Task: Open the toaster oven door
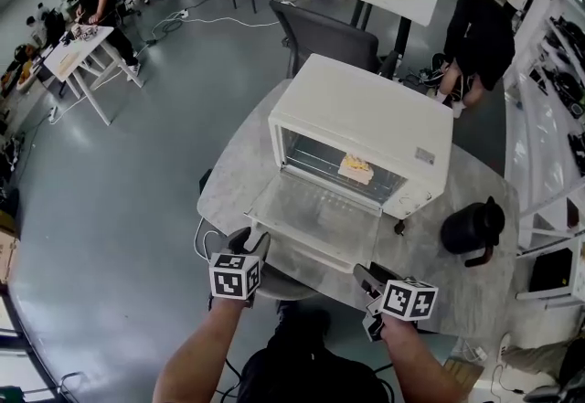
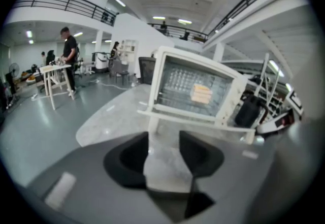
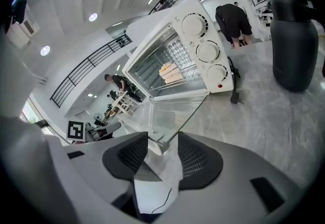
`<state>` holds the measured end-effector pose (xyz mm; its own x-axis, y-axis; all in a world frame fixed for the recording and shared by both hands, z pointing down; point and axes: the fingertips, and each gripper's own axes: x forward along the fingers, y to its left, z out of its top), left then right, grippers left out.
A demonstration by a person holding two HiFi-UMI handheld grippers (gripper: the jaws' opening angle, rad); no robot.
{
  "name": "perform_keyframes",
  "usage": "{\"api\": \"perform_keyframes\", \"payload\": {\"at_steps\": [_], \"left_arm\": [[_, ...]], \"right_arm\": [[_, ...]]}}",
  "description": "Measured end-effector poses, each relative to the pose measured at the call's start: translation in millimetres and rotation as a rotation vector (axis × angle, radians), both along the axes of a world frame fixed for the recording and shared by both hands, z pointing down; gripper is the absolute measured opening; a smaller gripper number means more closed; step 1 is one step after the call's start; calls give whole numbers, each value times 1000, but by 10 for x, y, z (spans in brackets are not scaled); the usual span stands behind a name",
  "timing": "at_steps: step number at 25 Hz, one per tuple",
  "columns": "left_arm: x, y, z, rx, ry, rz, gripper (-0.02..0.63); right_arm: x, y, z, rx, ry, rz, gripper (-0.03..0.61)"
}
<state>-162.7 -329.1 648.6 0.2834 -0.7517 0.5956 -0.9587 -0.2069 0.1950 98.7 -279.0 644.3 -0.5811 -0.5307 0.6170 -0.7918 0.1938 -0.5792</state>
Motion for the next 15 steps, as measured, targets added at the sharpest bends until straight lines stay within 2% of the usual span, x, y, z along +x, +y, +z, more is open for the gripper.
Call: {"api": "perform_keyframes", "payload": {"at_steps": [4,15], "left_arm": [[19,134,-117,36,35,-19,193],[237,268,-36,28,52,7,181]], "right_arm": [[-13,68,152,-27,18,-20,179],[-76,173,635,-96,53,-38,172]]}}
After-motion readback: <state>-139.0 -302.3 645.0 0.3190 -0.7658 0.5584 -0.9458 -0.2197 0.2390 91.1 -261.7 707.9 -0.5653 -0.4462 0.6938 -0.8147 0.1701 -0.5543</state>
